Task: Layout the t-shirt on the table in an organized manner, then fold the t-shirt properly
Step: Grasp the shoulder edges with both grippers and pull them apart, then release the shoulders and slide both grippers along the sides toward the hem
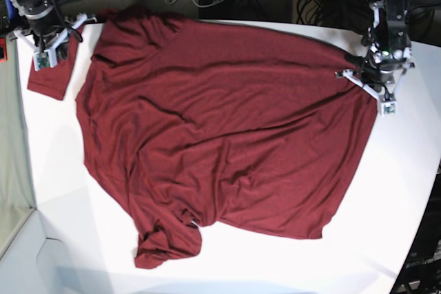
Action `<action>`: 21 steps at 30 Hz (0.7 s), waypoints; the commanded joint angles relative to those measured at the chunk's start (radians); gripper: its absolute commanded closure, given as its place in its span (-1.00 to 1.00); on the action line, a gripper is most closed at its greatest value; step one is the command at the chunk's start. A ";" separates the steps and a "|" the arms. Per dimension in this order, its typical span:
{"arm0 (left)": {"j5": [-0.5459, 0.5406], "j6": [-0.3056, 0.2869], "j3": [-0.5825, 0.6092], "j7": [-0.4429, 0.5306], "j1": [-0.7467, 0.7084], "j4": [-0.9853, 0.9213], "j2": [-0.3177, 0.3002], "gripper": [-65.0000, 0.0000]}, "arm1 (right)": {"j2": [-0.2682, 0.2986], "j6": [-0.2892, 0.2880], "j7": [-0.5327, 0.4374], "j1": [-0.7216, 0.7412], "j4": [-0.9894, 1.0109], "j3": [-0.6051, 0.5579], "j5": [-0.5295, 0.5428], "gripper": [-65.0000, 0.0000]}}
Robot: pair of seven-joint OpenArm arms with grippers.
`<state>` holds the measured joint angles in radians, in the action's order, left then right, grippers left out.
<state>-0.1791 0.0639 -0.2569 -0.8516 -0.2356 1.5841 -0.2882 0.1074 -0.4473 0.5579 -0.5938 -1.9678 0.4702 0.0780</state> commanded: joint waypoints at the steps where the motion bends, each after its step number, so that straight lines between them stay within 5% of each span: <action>1: -0.012 0.003 0.005 -0.050 -0.023 -0.001 -0.004 1.00 | -0.011 0.002 -0.017 -0.012 -0.031 0.006 0.007 1.00; 16: -0.012 0.001 0.000 -0.074 -0.025 0.123 -0.006 0.99 | -0.028 0.002 -0.014 0.148 -0.035 -0.118 0.001 1.00; 18: -0.012 0.001 -0.002 -0.119 -0.020 0.140 -0.006 0.86 | -0.028 0.002 -0.014 0.150 -0.035 -0.129 0.001 1.00; 21: -0.007 0.001 -0.005 -0.143 -0.018 0.163 -0.006 0.36 | -0.028 0.002 -0.014 0.150 -0.035 -0.147 0.001 1.00</action>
<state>-0.1936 0.0605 -0.2539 -0.9966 -0.2623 1.7248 -0.2825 0.0742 -0.4473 0.5667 -0.4438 -1.9858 0.3241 0.0704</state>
